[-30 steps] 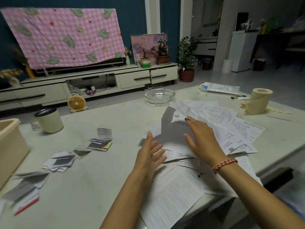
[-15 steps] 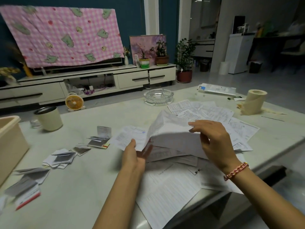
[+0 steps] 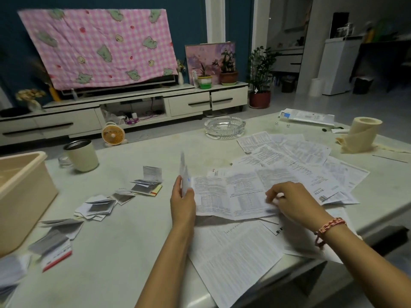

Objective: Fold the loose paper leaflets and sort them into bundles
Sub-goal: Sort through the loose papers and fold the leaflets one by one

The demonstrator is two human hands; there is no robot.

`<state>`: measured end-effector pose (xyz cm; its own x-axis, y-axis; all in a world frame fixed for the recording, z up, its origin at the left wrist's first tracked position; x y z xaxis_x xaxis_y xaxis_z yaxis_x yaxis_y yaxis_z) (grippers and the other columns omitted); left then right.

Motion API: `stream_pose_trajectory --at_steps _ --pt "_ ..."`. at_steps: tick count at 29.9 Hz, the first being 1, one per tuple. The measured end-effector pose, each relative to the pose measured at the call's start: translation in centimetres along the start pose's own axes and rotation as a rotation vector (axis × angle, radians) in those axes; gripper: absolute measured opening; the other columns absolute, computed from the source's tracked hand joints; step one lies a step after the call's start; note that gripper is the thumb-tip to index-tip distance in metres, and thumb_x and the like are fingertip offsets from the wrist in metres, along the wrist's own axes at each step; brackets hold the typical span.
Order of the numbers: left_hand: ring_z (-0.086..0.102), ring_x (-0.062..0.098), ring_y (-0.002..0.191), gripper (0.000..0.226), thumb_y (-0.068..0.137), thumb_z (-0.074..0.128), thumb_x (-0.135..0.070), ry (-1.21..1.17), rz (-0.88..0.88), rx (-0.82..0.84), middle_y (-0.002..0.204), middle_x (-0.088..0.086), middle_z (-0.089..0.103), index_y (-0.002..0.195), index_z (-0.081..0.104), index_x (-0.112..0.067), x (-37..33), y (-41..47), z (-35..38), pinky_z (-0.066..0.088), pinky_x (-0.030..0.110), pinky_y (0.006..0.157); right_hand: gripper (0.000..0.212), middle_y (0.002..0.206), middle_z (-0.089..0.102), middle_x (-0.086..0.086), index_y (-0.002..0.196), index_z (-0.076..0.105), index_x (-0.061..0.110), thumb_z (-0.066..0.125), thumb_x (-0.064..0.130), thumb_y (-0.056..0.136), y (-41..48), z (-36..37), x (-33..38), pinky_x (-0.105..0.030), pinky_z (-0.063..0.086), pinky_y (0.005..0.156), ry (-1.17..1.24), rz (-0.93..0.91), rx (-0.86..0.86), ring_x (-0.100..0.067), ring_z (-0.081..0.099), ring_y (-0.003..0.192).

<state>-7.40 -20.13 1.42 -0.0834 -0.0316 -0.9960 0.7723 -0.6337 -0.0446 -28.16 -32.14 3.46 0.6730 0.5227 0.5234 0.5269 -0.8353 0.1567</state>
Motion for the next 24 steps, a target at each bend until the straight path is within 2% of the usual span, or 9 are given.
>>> stream_pose_trajectory --at_steps 4,7,9,12,14,18,21,23,24 --pt "0.045 0.011 0.118 0.062 0.085 0.067 -0.023 0.114 0.017 0.186 0.136 -0.007 0.044 0.14 0.04 -0.02 -0.8 -0.7 0.8 0.036 0.02 0.09 0.039 0.097 0.063 -0.003 0.096 0.066 0.01 0.039 -0.014 0.079 0.4 0.4 0.6 -0.023 0.042 0.084 0.266 0.096 -0.066 -0.015 0.056 0.095" --pt "0.032 0.017 0.137 0.102 0.049 0.064 -0.081 0.244 0.008 0.274 0.149 -0.002 0.034 0.136 0.045 -0.032 -0.8 -0.7 1.3 0.027 0.039 0.112 0.039 0.092 0.065 -0.004 0.093 0.063 0.011 0.036 -0.015 0.08 0.9 1.0 0.8 -0.025 0.046 0.074 0.51 0.2 -0.079 -0.019 0.059 0.094" --pt "0.033 0.018 0.137 0.11 0.041 0.051 -0.094 0.241 -0.014 0.284 0.146 -0.001 0.038 0.131 0.052 -0.032 -0.6 -0.6 1.6 0.027 0.044 0.113 0.037 0.09 0.065 -0.005 0.091 0.062 0.011 0.036 -0.013 0.082 1.3 1.4 1.1 -0.02 0.042 0.063 0.615 0.244 -0.08 -0.02 0.059 0.092" --pt "0.052 0.016 0.113 0.057 0.081 0.055 -0.061 0.132 -0.043 0.071 0.127 -0.002 0.054 0.116 0.061 -0.016 -0.1 -0.2 1.0 0.04 0.027 0.095 0.036 0.09 0.065 -0.005 0.088 0.062 0.012 0.036 -0.012 0.082 1.5 1.5 1.7 -0.019 0.042 0.06 0.654 0.235 -0.125 -0.02 0.059 0.09" --pt "0.054 0.015 0.099 0.028 0.084 0.068 -0.028 0.146 -0.035 -0.083 0.127 0.004 0.053 0.108 0.057 -0.019 0.6 0.2 0.2 0.041 0.024 0.08 0.037 0.091 0.065 -0.004 0.087 0.063 0.013 0.037 -0.013 0.082 1.5 2.0 2.3 -0.018 0.04 0.058 0.64 0.225 -0.134 -0.017 0.059 0.089" --pt "0.054 0.012 0.096 0.045 0.077 0.07 -0.003 0.143 -0.087 -0.146 0.13 0.006 0.048 0.117 0.055 -0.016 1.2 0.2 -0.1 0.042 0.025 0.081 0.035 0.105 0.065 -0.003 0.103 0.063 0.013 0.046 -0.009 0.081 1.0 2.8 4.8 -0.016 0.044 0.075 0.537 0.068 -0.067 -0.015 0.059 0.101" --pt "0.06 0.024 0.103 0.04 0.076 0.069 -0.001 0.021 -0.156 -0.16 0.125 0.014 0.055 0.11 0.055 -0.015 1.2 0.4 0.0 0.05 0.032 0.086 0.066 0.136 0.043 0.002 0.139 0.037 0.014 0.068 0.015 0.081 -0.2 5.0 7.3 -0.017 0.029 0.1 0.348 -0.124 0.283 -0.012 0.039 0.13" --pt "0.064 0.021 0.079 0.038 0.078 0.066 0.004 -0.086 -0.224 -0.14 0.104 0.015 0.063 0.11 0.055 -0.011 1.1 0.3 0.1 0.055 0.025 0.064 0.091 0.15 0.026 0.002 0.148 0.016 0.014 0.072 0.033 0.078 -0.9 6.5 8.1 -0.021 0.022 0.109 0.138 -0.225 0.354 -0.012 0.025 0.138" --pt "0.061 0.018 0.07 0.036 0.079 0.064 0.007 -0.14 -0.264 -0.118 0.092 0.013 0.063 0.111 0.055 -0.009 1.0 0.1 0.2 0.053 0.02 0.051 0.089 0.153 0.022 0.001 0.149 0.012 0.015 0.067 0.034 0.081 -1.1 6.8 8.2 -0.023 0.021 0.11 0.033 -0.266 0.302 -0.013 0.023 0.139"
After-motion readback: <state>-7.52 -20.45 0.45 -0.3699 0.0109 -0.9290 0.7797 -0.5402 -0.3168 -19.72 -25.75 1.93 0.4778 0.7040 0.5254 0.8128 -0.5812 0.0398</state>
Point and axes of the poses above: each hand's wrist, its own y-axis towards the middle knuckle, its own z-axis out of the palm, x = y × z, the point moved 5 cm from there along y, towards the middle knuckle
